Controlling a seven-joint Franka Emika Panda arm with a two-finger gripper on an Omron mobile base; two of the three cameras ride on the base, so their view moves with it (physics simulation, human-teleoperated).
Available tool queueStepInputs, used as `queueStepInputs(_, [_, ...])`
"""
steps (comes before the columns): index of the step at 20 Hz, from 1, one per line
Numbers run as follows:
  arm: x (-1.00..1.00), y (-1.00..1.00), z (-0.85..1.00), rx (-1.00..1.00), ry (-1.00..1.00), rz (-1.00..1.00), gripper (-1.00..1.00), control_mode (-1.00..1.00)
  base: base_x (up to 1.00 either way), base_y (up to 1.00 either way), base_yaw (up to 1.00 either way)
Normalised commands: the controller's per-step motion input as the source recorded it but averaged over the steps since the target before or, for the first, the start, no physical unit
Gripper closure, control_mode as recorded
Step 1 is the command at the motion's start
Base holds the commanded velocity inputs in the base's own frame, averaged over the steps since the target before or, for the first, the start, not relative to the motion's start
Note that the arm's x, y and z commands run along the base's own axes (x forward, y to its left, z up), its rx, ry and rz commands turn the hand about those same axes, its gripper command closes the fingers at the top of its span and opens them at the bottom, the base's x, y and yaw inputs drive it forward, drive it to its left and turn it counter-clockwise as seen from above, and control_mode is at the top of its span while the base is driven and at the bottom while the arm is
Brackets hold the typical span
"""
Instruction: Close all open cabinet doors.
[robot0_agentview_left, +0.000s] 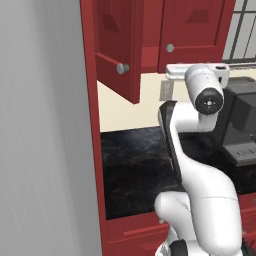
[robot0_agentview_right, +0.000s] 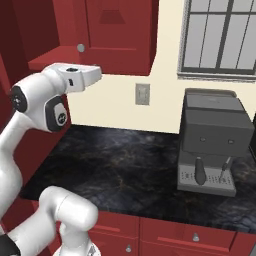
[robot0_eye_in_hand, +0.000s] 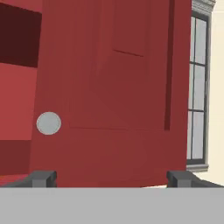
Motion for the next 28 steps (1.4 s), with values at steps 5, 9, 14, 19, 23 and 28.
queueStepInputs(5, [-0.89, 0.05, 0.12, 0.00, 0.00, 0.00, -1.00, -1.00, 0.00, 0.00, 0.00])
queueStepInputs(9, [-0.80, 0.32, 0.13, 0.00, 0.00, 0.00, -1.00, -1.00, 0.00, 0.00, 0.00])
queueStepInputs(14, [-0.63, 0.43, 0.03, 0.00, 0.00, 0.08, -1.00, -1.00, 0.00, 0.00, 0.00])
queueStepInputs(19, [-0.62, 0.45, 0.00, 0.00, 0.00, 0.18, -1.00, -1.00, 0.00, 0.00, 0.00])
queueStepInputs(23, [-0.35, 0.51, 0.00, 0.00, 0.00, 0.14, -1.00, -1.00, 0.00, 0.00, 0.00])
queueStepInputs(28, [-0.06, 0.42, 0.00, 0.00, 0.00, 0.09, -1.00, -1.00, 0.00, 0.00, 0.00])
